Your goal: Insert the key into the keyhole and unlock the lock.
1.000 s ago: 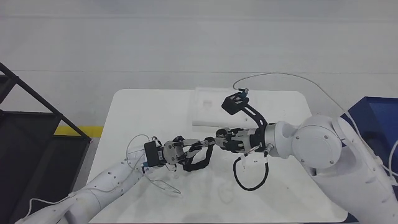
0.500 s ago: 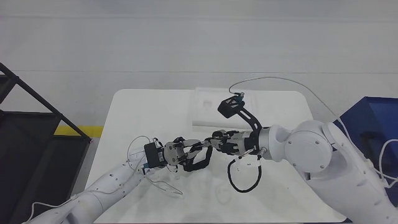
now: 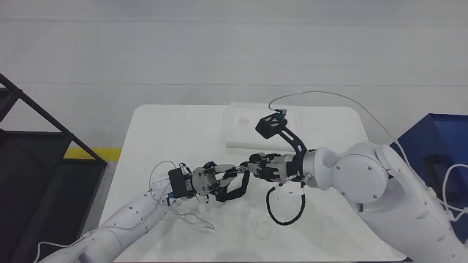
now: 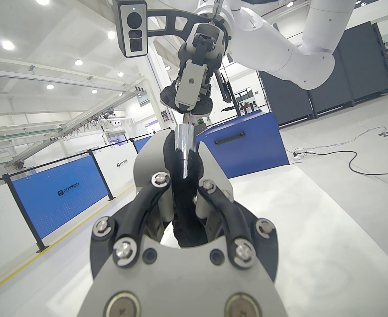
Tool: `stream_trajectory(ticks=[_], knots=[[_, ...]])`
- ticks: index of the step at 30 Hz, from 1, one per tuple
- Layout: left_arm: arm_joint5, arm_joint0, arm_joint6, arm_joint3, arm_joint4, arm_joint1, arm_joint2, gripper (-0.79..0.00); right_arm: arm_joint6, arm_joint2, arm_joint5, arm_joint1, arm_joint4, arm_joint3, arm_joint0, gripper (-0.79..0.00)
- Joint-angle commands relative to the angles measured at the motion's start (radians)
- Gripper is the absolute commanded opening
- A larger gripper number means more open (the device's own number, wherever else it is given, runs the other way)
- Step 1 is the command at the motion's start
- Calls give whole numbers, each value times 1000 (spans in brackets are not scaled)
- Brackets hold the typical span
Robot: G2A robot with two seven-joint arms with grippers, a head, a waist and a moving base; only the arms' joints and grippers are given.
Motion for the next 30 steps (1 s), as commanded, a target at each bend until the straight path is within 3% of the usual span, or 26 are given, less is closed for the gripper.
stream_trajectory(ticks=[1, 30], knots=[[-1, 3, 2, -1, 6, -1, -6, -785, -3, -2, 1, -1, 5, 3, -1, -785], [-20, 18, -1, -28, 90, -11, -54, -785, 39, -59, 16, -29, 110, 103, 70, -785]])
